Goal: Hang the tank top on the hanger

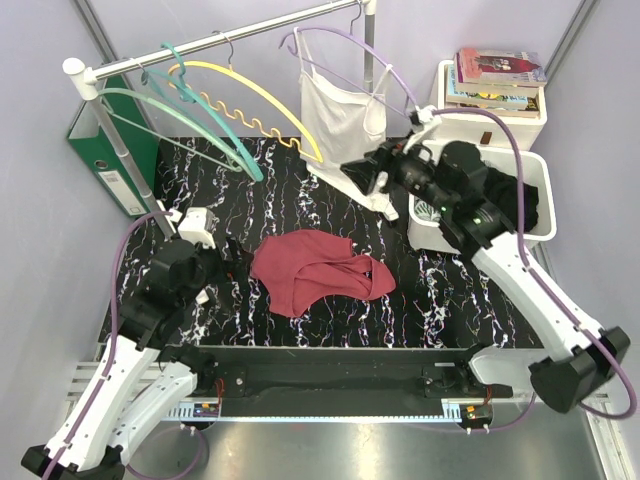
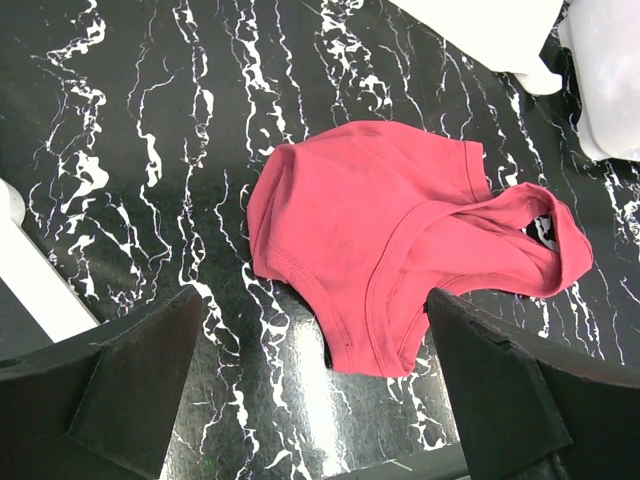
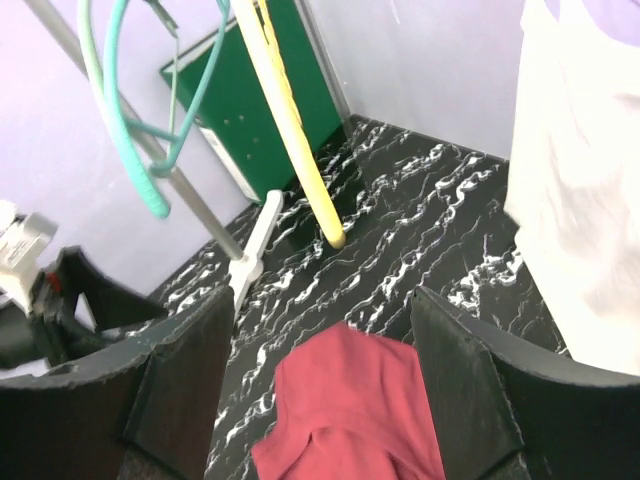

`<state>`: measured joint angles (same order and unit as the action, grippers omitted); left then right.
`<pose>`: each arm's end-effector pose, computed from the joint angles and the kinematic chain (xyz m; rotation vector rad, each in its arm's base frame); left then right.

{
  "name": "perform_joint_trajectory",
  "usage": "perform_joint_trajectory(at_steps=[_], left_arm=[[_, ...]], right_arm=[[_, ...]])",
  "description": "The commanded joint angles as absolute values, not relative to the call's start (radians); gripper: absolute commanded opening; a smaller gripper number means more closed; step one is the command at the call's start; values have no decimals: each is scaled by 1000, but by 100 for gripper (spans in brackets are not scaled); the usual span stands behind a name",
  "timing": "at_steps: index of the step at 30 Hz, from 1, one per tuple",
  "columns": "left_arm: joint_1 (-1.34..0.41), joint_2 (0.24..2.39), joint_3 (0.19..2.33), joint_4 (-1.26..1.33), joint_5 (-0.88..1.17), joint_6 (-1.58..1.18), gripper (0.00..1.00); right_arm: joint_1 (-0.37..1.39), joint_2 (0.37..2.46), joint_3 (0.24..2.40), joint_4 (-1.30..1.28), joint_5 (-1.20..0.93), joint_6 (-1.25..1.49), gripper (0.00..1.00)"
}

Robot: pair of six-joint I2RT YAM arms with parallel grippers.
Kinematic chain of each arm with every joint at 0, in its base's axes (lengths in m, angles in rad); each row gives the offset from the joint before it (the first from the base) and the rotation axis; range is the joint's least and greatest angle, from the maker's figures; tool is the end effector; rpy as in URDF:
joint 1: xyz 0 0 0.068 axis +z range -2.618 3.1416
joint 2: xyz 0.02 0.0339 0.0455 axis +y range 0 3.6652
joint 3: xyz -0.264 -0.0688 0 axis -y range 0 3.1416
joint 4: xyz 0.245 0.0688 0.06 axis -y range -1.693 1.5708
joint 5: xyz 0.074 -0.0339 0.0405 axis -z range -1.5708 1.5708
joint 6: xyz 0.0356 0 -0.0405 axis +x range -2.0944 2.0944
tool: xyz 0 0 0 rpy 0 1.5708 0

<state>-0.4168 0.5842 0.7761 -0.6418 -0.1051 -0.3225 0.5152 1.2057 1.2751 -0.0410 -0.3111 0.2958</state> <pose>0.1180 -0.0481 0.3172 0.0288 2.0367 -0.3617 0.2329 0.1444 0.4400 -0.4293 1.5532 0.8749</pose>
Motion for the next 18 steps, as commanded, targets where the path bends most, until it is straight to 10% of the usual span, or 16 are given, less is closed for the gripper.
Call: perform_joint_trajectory(at_steps=[1,18], left_arm=[[-408,581,773,-615,-107,-330,99],[-400,581,767,-615,-78,-333,99]], right_arm=[[616,1319,1425,-30,-188,181,78],[718,1641,1730,-29,-32,5,79]])
